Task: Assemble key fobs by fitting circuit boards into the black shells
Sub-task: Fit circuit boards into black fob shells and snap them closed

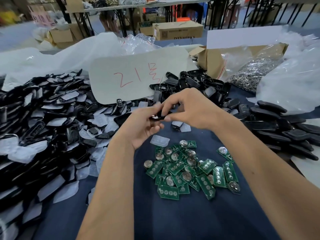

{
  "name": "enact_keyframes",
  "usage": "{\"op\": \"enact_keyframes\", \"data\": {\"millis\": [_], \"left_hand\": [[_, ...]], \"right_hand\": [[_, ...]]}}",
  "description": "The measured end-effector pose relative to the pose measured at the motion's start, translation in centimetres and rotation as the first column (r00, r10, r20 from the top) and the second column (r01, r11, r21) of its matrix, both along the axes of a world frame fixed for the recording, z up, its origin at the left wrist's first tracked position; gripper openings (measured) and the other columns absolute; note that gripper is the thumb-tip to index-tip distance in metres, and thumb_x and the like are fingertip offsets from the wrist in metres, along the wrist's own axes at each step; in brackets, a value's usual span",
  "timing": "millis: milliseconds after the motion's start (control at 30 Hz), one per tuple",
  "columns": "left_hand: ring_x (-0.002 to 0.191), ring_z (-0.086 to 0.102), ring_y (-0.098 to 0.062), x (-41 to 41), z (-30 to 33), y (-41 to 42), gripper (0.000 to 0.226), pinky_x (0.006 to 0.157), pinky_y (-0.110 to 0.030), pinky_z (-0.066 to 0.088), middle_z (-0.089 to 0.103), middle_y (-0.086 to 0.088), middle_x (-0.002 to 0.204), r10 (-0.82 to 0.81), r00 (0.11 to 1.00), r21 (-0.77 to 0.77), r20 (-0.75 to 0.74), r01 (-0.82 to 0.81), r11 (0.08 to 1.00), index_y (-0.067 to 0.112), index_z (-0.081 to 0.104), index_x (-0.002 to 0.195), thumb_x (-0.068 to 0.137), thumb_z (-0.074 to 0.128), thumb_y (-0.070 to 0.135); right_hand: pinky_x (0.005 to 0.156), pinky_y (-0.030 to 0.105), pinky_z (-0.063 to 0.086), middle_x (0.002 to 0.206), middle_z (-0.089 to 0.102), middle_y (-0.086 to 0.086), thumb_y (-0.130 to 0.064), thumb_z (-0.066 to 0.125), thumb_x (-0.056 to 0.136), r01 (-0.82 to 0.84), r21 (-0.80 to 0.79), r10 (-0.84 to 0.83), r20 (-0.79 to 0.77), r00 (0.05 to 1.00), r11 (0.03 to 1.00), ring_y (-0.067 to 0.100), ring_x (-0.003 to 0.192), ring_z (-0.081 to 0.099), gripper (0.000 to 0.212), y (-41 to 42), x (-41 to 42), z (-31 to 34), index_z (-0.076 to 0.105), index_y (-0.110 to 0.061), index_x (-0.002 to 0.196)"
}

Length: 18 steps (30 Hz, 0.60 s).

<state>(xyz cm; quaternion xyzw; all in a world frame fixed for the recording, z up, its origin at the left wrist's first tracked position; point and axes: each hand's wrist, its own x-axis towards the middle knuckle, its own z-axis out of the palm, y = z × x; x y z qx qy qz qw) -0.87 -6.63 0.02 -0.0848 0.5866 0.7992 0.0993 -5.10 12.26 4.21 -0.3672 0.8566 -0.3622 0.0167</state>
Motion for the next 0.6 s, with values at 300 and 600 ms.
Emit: {"op": "enact_keyframes", "data": {"millis": [300, 600], "left_hand": [[0.057, 0.059, -0.013, -0.1, -0.4, -0.3, 0.048, 0.048, -0.015, 0.049, 0.064, -0.003, 0.077, 0.129, 0.988, -0.031, -0.08, -0.132, 0.991, 0.018, 0.078, 0.117, 0.102, 0.04, -0.007], [0.072, 0.074, -0.02, -0.2, -0.7, 0.2, 0.015, 0.065, -0.026, 0.062, 0.076, -0.01, 0.086, 0.267, 0.96, 0.07, -0.088, -0.261, 0.963, 0.005, 0.07, 0.102, 0.099, 0.059, -0.005]], "right_hand": [[0.059, 0.009, 0.04, 0.088, 0.068, -0.011, -0.027, 0.09, 0.08, -0.042, 0.466, -0.024, 0.136, 0.99, 0.884, -0.005, 0.071, 0.059, 0.02, 1.9, 1.6, -1.9, 0.078, -0.029, 0.095], [0.057, 0.016, 0.044, 0.083, 0.069, -0.008, -0.023, 0.083, 0.088, 0.036, 0.432, -0.142, 0.214, 0.966, 0.901, -0.001, 0.061, 0.06, 0.017, 2.9, 1.4, -2.6, 0.067, -0.025, 0.095]]}}
